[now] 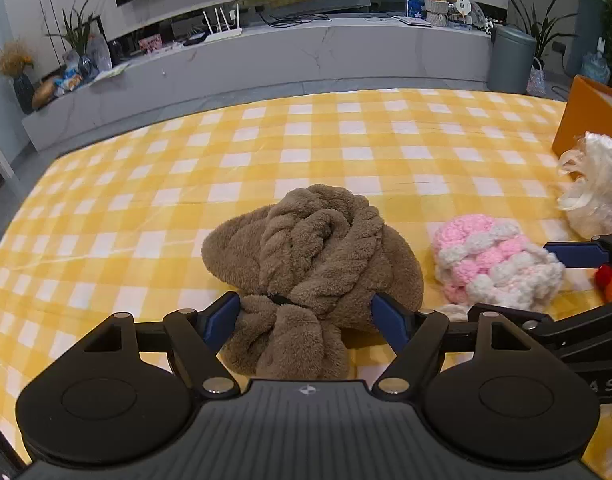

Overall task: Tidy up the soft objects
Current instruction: 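Grasp the brown towel with the left tool while the right tool grasps the pink crocheted pouch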

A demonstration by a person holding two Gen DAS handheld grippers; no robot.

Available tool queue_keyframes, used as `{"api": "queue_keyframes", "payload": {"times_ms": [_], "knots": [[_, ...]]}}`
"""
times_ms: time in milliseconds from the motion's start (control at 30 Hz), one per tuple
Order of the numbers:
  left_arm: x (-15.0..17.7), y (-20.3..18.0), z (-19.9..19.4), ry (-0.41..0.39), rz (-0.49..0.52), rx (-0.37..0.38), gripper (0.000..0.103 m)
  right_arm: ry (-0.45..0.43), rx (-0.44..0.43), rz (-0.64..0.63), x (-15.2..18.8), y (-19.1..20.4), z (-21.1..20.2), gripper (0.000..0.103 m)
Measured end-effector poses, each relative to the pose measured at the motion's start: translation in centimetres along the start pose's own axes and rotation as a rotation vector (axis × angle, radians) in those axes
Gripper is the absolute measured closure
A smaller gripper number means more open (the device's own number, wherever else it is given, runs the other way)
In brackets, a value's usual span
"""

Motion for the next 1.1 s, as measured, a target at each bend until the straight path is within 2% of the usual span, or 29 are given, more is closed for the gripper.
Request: {"api": "queue_keyframes", "payload": {"times_ms": [133, 200, 333, 600, 700, 833, 933, 1067, 1100], "knots": [[0.2, -0.1, 0.3, -0.001, -0.021, -0.004, 0.016, 0.009, 0.024, -0.031, 0.1, 0.4, 0.8, 0.016], [0.2, -0.2, 0.4, -0.006, -0.025, -0.002, 0.016, 0.011, 0.036, -0.040, 0.1, 0.4, 1.1, 0.022], [0.1, -0.2, 0.6, -0.004, -0.006, -0.018, 0.016, 0.022, 0.031, -0.025, 0.2, 0.2, 1.8, 0.025], [0.3, -0.8, 0.8, 0.004, 0.035, -0.040, 0.015, 0.010, 0.035, -0.100, 0.2, 1.3, 1.1, 0.048], [0.3, -1.1, 1.0, 0.000, 0.066, -0.051, 0.013, 0.001, 0.035, -0.107, -0.1, 1.3, 0.7, 0.055], [0.2, -0.8, 1.1, 0.002, 0.050, -0.044, 0.014, -0.028, 0.035, -0.082, -0.3, 1.1, -0.9, 0.066], [0.2, -0.9, 1.1, -0.003, 0.070, -0.059, 0.019, -0.037, 0.030, -0.061, -0.1, 1.0, -2.0, 0.069], [-0.1, -0.7, 0.8, -0.017, 0.058, -0.068, 0.035, -0.060, 0.027, -0.025, 0.4, 0.8, -3.8, 0.071], [-0.2, -0.5, 0.6, -0.023, 0.048, -0.065, 0.036, -0.068, 0.028, -0.013, 0.6, 0.7, -4.4, 0.071]]}}
Point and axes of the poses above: each gripper's, at about its wrist camera, not at the fingertips, and z roughly the way its jaws point, y to its left, x to its underside, the point moved 7 cm from there along z, roughly the way its jaws point, and after that the axes turned 7 degrees about -z, right-handed, at the moved point
